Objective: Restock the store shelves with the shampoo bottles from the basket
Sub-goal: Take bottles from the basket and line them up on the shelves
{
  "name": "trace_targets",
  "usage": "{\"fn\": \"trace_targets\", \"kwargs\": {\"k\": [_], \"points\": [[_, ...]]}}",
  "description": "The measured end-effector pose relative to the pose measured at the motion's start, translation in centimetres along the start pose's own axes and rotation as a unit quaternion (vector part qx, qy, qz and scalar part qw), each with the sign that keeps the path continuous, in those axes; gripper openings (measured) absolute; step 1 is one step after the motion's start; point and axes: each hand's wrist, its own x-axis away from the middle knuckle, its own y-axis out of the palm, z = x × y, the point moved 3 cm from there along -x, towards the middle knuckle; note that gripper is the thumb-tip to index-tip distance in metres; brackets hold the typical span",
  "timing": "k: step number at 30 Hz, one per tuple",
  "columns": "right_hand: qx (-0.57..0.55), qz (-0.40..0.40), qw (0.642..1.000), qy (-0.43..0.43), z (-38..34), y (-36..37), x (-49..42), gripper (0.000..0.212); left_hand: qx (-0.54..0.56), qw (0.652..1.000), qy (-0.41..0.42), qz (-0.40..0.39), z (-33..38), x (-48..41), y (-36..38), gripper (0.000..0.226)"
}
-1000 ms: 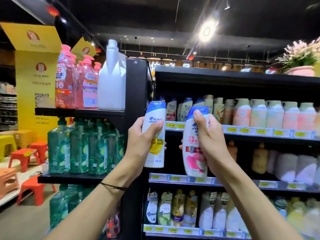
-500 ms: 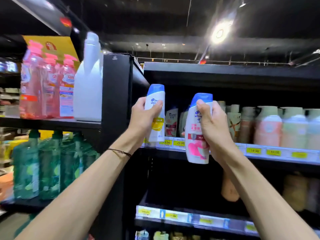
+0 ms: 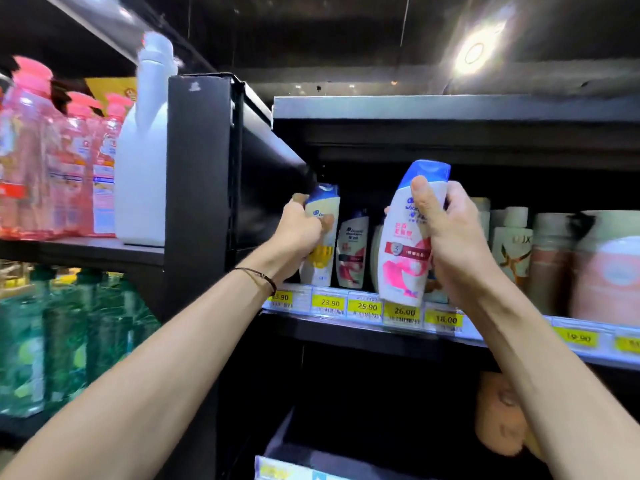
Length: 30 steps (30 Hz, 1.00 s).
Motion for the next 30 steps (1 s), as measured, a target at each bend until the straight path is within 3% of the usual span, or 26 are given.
{"fn": "trace_targets", "kwargs": {"k": [5,10,18,21,24,30], "points": [[-0.03,-0.019,0.999,0.007,-0.1,0.2,-1.6,0.077,-0.073,0.997,-0.031,-0.016,-2.3,-1.2,0.0,0.04],[-0.02,-0.025,0.999,0.009,0.5,0.9,-3.2,0.05,-0.106,0.994,-0.026,-0.02,-2.9,-2.0,0.2,0.043],[0.033,-0.047,0.997,0.044,1.9,2.9,-3.9,0.049,-0.134,0.99,-0.019,-0.034,-3.4,-2.3,0.0,0.049],[0.049,-0.036,0.997,0.038,2.5,3.7,-4.1,0.037,-0.141,0.989,-0.02,-0.029,-3.0,-1.9,-0.1,0.039],[0.073,-0.036,0.997,0.015,3.1,4.5,-4.3,0.041,-0.149,0.988,-0.022,-0.029,-2.5,-1.7,-0.3,0.034],[0.122,-0.058,0.991,0.021,4.9,5.6,-4.2,0.028,-0.147,0.987,-0.051,-0.04,-2.1,-1.1,-0.6,0.034]]}}
